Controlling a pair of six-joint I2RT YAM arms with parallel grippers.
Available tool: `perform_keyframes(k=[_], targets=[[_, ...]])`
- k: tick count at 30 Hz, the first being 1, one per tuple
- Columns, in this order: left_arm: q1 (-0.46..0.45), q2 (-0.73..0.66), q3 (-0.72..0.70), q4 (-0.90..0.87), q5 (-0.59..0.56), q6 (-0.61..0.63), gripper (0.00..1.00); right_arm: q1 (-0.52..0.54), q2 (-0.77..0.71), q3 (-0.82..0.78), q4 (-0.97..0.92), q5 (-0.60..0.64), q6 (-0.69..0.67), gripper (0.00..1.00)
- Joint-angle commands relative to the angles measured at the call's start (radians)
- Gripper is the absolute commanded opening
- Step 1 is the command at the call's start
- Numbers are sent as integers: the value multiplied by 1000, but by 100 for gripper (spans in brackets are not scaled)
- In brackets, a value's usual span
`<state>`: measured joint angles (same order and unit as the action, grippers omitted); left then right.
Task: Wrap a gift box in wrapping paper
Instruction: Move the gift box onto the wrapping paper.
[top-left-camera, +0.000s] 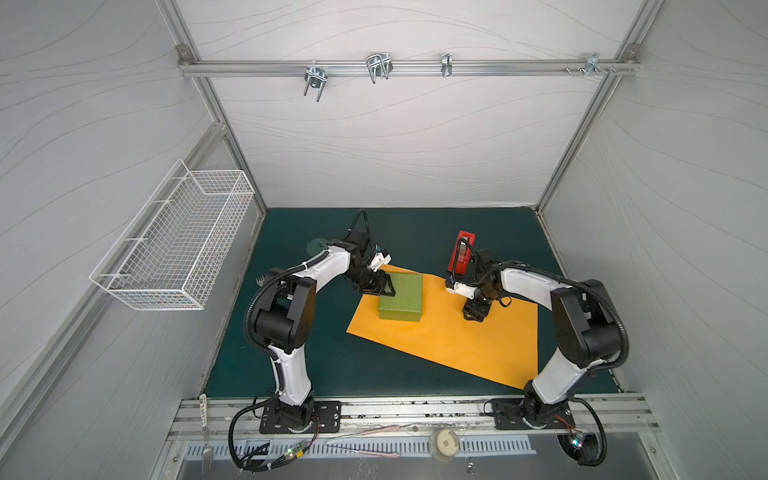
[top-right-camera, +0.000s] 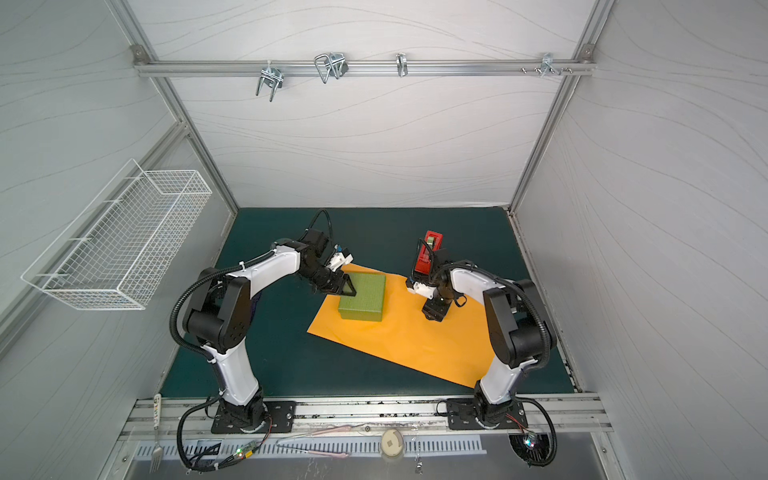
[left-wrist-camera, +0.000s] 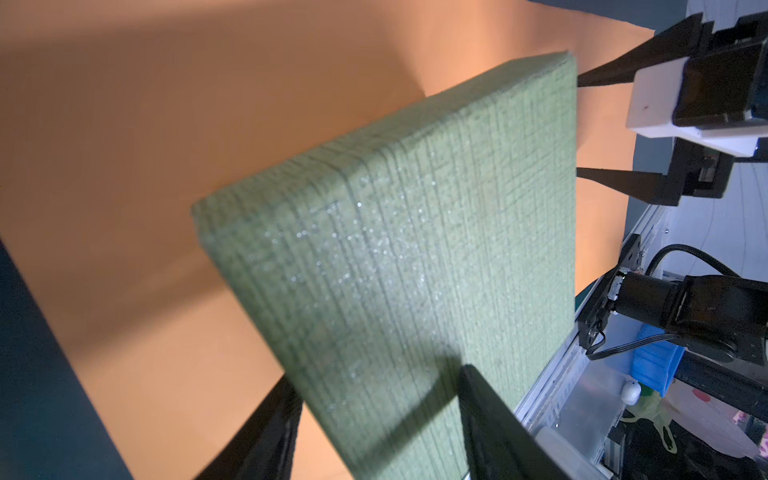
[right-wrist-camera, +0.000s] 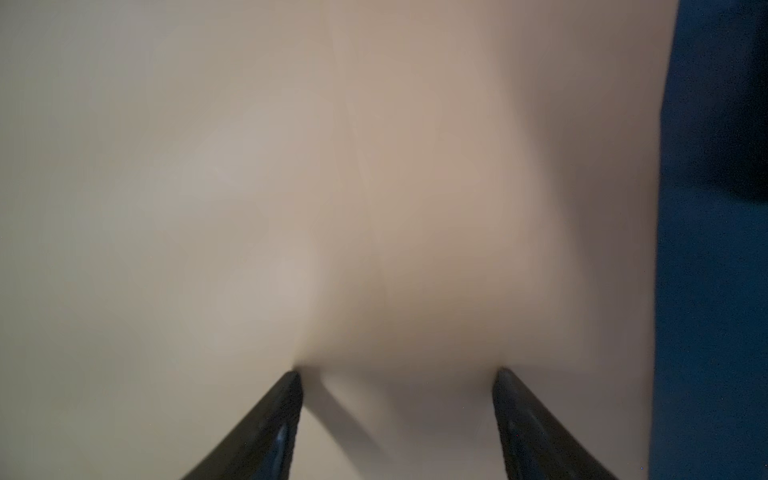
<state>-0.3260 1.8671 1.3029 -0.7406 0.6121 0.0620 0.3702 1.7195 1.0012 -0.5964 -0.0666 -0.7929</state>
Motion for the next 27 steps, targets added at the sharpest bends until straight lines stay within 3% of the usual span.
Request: perform_keyframes(k=[1,8,12,15,18,21,27], targets=[[-11,-11,-10,-26,8,8,61,8,53,7,25,-36,-28,75],[-74,-11,-9,-20,94,6,62,-100,-60,15,-44,-91,-20,80],[-87,-18,22,-15,135,13,63,-87,-119,40,-94,-196,28,89],[-48,-56,15,-18,128,56,65,-45,-157,59,-107,-255,57,96],[33,-95,-49,8,0,92,65,45,-193,61,-81,-243,69,99],[35,-66,-42,11,-145,107,61,71,-185,77,-72,-249,105,99],[16,90,125,17,-195,-9,45,-103,-188,68,-127,-269,188,97]])
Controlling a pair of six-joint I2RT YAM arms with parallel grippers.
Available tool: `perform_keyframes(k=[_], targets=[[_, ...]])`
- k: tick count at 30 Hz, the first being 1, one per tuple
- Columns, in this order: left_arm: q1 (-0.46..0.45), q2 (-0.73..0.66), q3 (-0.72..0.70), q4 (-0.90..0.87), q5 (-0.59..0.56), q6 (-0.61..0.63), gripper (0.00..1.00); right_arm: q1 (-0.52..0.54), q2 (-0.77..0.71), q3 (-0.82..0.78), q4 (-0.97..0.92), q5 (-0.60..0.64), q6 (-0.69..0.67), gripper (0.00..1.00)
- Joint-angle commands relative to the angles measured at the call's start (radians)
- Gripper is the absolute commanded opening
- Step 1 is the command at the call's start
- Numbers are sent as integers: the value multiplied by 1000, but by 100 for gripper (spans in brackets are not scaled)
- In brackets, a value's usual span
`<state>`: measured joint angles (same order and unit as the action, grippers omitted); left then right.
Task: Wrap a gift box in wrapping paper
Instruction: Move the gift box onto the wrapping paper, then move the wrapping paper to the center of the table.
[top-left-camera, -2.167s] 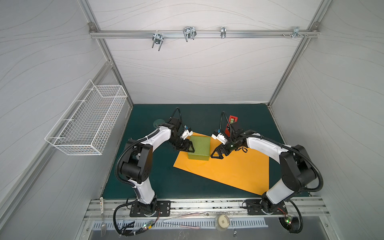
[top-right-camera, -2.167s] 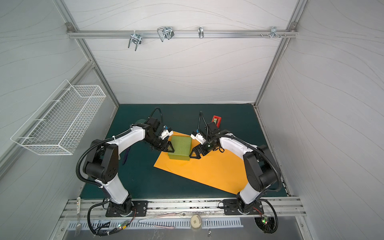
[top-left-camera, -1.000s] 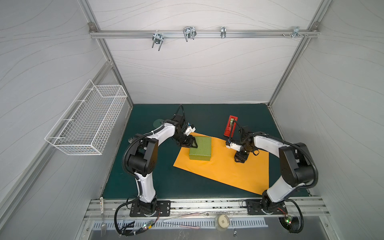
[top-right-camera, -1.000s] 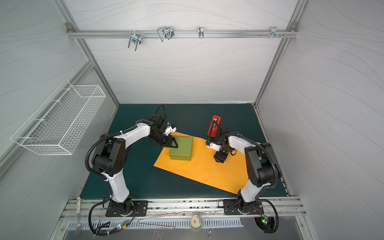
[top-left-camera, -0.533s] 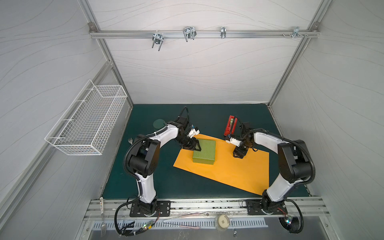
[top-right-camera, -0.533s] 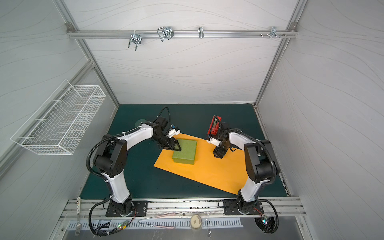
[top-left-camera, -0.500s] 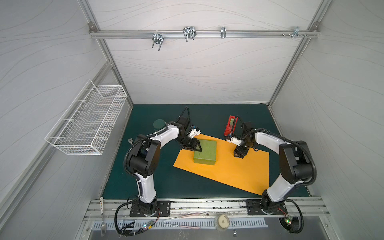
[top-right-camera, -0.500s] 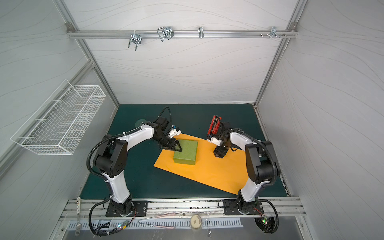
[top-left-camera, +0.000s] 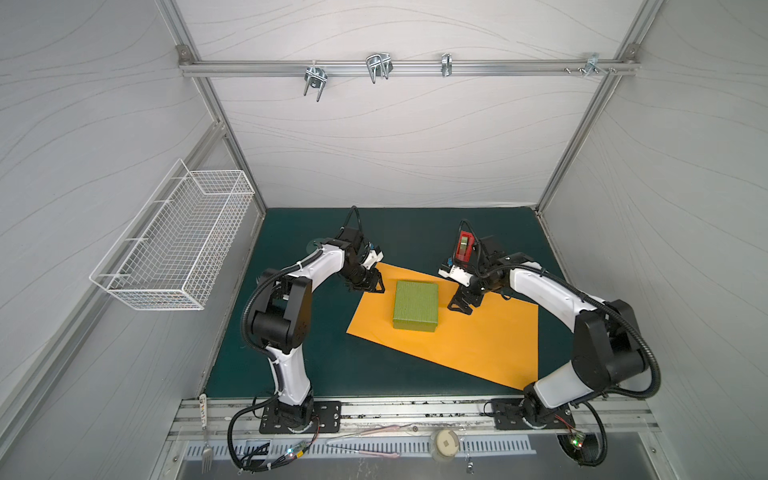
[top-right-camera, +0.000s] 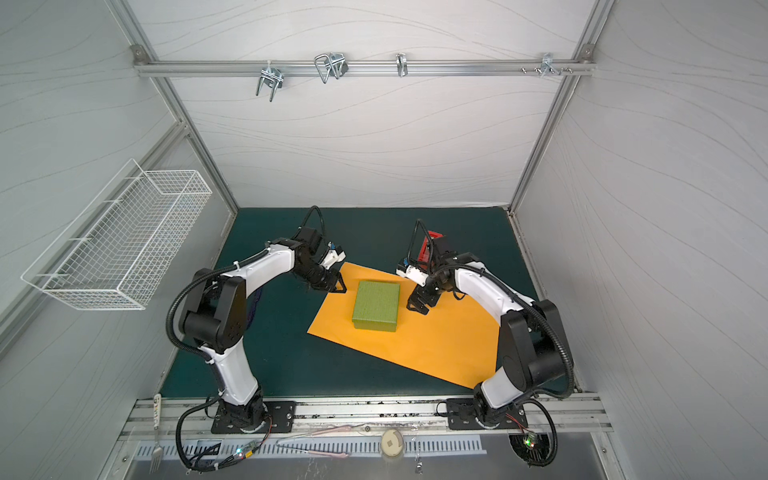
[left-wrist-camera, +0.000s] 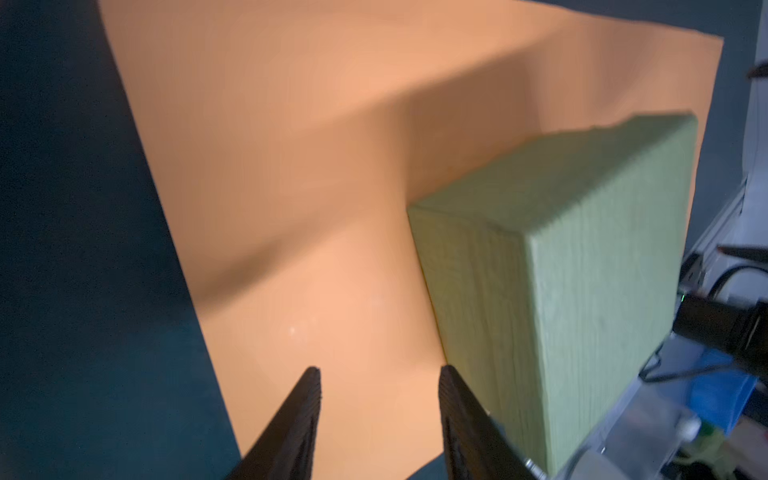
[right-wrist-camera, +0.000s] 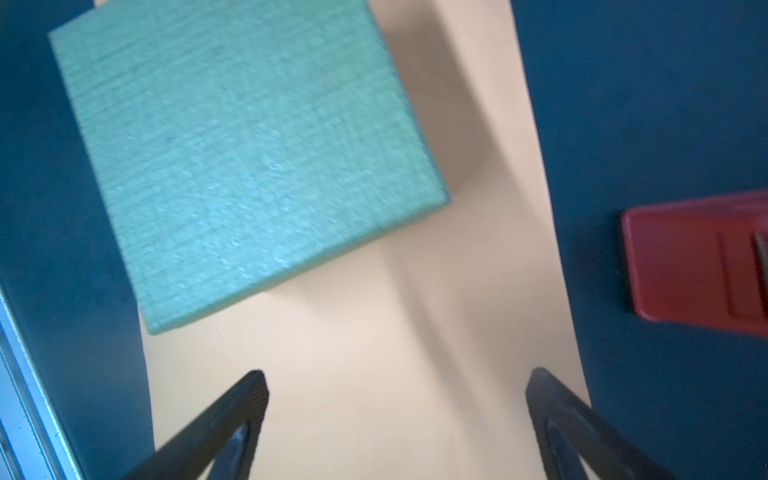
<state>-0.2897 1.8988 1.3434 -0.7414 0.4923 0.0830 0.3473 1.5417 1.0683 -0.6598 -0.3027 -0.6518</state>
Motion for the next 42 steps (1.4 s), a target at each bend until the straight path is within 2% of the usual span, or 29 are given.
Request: perform_keyframes(k=[1,5,8,14,20,25,30,35,40,42], targets=[[-25,73,103,25,-114,-35,44,-107,-15,-11,-68,-28,51,96],[-26,106,158,43,-271,-27,44,-164,-57,-75,-62,15,38,95],[-23,145,198,45,-322,9,51,-166,-61,-102,-55,33,26,95],[-7,283,364,-58,-271,64,59,-168,-50,-123,-38,23,29,94],[-7,338,405,-86,-209,84,58,-168,-56,-130,-30,20,29,94],[-19,347,397,-86,-187,77,47,-168,-52,-128,-28,13,29,93],[-29,371,425,-99,-215,65,37,-168,-52,-124,-30,5,32,92],[-31,385,438,-106,-237,39,20,-168,-51,-120,-34,1,32,92],[-21,341,378,-76,-253,34,4,-169,-55,-115,-35,9,27,92],[-12,309,330,-58,-264,36,1,-168,-58,-113,-36,20,20,92]])
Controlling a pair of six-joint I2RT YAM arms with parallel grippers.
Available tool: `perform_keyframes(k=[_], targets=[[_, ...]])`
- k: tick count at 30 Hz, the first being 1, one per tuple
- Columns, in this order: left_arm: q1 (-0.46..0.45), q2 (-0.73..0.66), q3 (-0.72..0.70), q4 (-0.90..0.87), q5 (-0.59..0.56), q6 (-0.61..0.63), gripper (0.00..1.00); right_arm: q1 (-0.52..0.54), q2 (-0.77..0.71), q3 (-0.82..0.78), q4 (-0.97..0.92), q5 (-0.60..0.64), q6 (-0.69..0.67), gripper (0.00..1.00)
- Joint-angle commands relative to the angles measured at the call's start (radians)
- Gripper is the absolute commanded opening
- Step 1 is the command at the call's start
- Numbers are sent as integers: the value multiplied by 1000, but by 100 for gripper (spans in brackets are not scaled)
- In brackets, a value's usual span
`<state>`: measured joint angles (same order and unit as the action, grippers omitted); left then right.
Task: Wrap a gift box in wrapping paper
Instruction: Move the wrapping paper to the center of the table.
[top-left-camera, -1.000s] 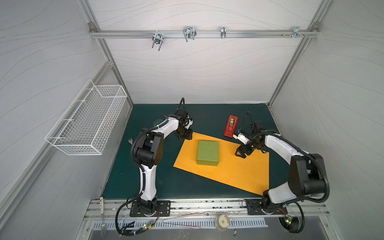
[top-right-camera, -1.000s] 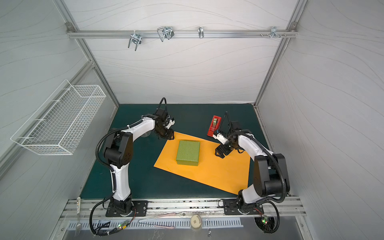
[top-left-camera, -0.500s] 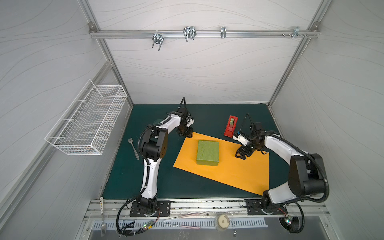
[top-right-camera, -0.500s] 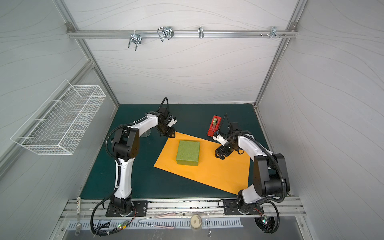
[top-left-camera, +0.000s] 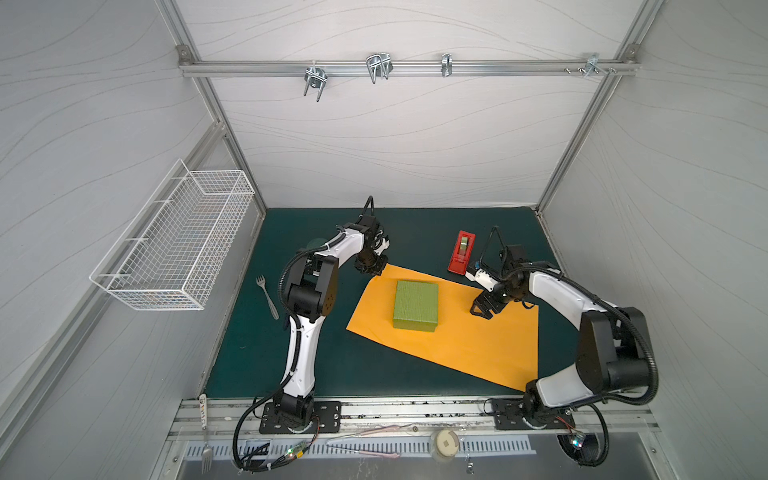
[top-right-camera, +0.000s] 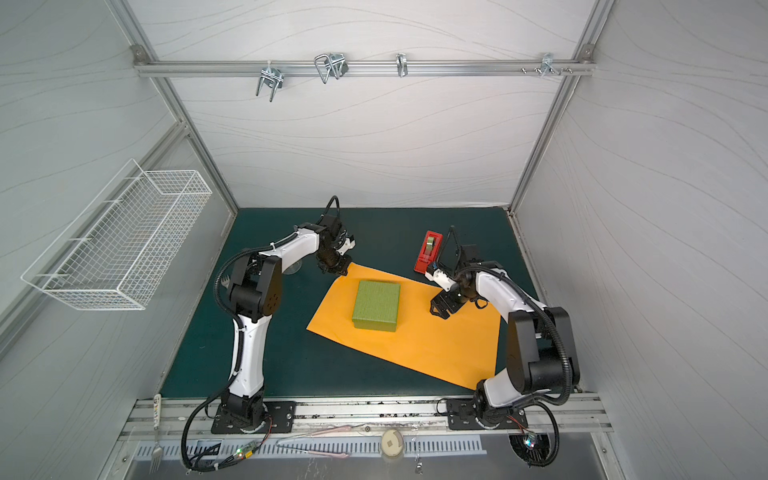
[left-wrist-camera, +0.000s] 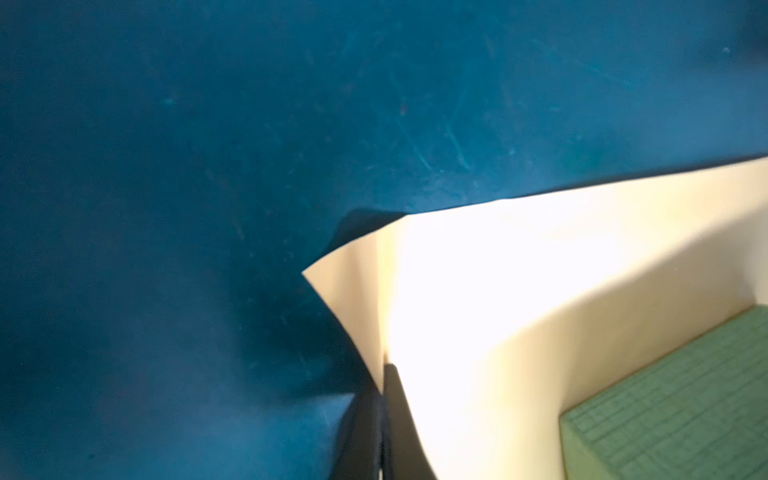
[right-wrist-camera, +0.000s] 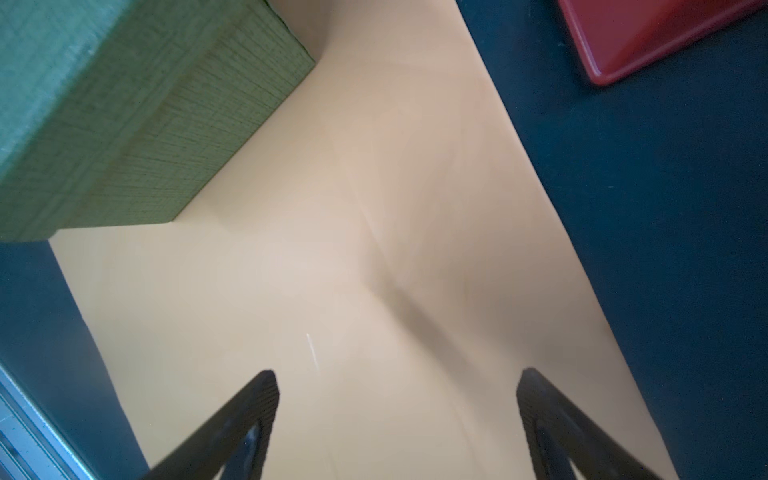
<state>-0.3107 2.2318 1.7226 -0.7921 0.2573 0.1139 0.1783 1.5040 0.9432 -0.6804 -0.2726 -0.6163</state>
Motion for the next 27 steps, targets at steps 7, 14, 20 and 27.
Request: perform_keyframes(k=[7,14,20,27], targets=[[111,-188,-271,53,-18,6,0,8,-26,35,-29,30,-49,92],[236,-260,-390,71,6,30,0,29,15,78,-39,24,-18,93],[265,-275,-416,49,-7,82,0,137,16,79,-58,44,-9,93],[292,-387,-437,52,13,67,32,154,70,69,-44,106,-18,89]])
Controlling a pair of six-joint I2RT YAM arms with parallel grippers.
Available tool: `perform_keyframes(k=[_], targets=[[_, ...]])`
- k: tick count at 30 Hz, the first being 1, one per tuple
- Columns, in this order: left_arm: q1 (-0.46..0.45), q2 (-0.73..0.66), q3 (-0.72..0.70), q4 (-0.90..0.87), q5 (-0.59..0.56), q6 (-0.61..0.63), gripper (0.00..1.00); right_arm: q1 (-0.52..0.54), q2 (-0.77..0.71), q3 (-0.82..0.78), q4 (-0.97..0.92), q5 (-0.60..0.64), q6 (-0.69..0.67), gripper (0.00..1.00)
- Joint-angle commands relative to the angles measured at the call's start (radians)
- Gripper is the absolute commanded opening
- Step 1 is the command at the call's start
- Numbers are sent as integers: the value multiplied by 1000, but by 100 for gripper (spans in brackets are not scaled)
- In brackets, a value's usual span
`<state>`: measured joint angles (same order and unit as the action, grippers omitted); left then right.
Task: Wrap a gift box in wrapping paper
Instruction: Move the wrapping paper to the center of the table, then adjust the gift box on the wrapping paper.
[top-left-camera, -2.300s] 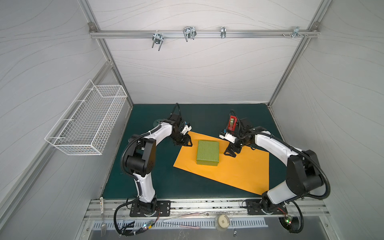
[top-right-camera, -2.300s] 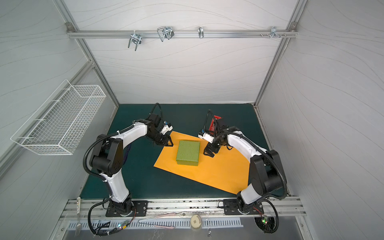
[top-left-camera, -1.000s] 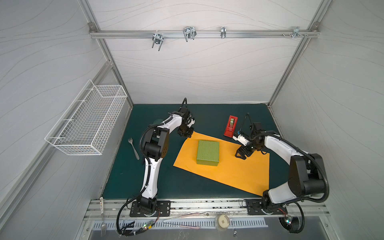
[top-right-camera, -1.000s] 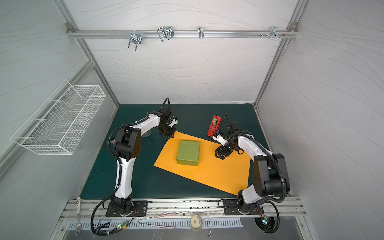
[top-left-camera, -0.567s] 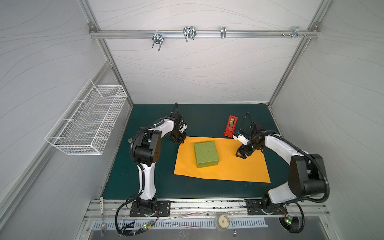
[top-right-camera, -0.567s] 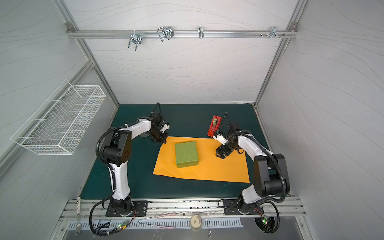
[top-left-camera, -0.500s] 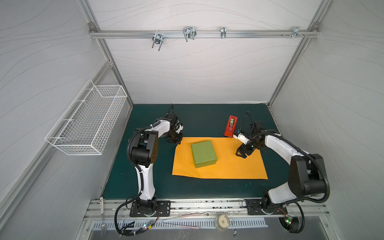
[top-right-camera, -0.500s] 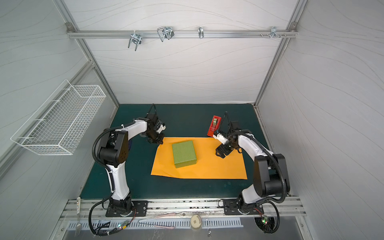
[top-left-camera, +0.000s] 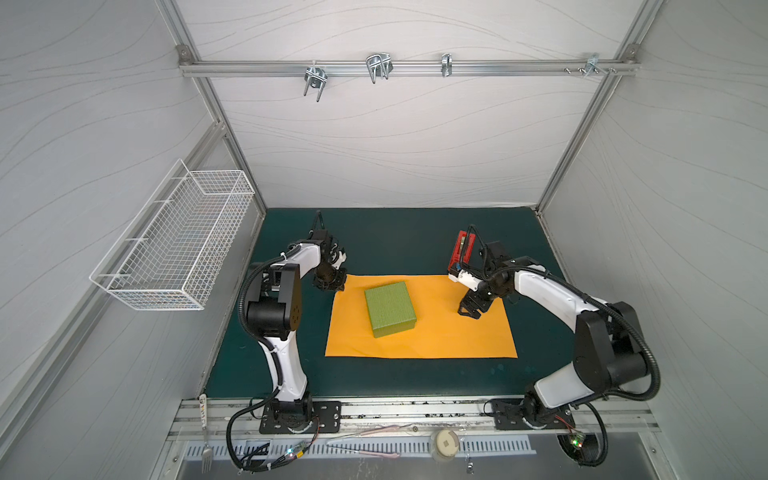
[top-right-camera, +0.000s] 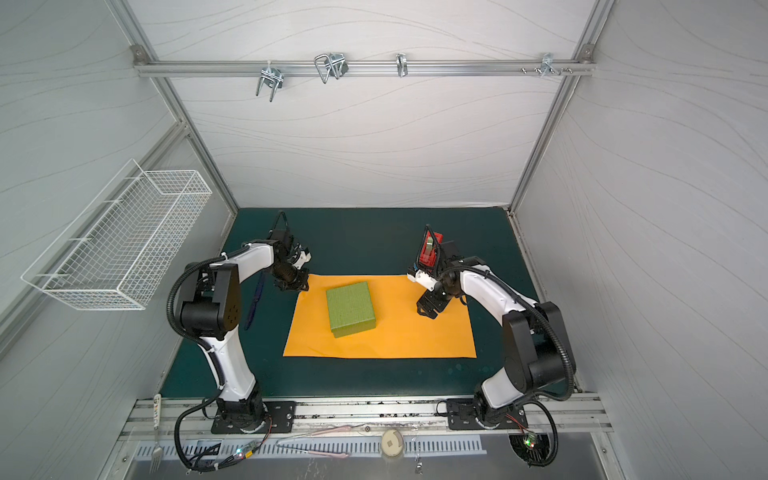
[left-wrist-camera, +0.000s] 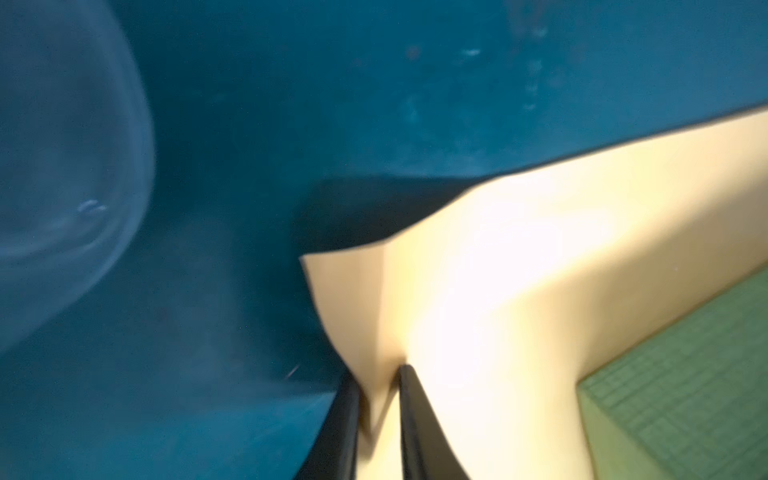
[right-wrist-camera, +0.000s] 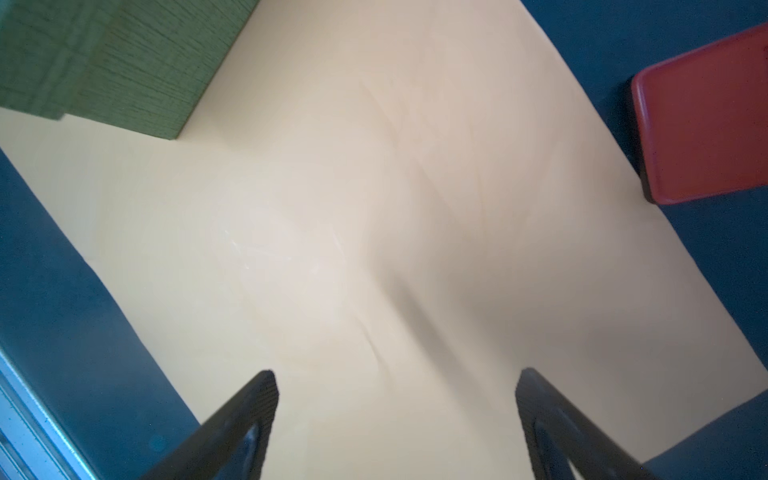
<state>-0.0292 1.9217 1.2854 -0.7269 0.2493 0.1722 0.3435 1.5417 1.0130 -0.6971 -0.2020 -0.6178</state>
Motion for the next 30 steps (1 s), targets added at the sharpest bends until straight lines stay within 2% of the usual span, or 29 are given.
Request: perform_keyframes(k=[1,4,8,11,15,19,24,30], targets=[[9,-109,-6,-18,47,11,37,-24,41,-6,-24,46,-23,87],[8,-202,-38,-37,99,74,45,-76,58,-4,-31,36,-18,80],[-21,-295,-114,-68,91,277,58,-94,77,-17,-23,61,-3,71],[-101,-313,-172,-69,52,374,55,-95,102,-22,-13,74,14,64],[-188,-269,-193,-38,9,427,41,-95,124,-29,5,97,19,59],[-216,-214,-150,-36,43,387,30,-93,138,-36,9,100,23,56],[-269,-161,-121,-6,101,303,28,-94,155,-38,13,95,27,55],[-320,-105,-73,7,114,246,27,-94,169,-43,14,91,29,53]])
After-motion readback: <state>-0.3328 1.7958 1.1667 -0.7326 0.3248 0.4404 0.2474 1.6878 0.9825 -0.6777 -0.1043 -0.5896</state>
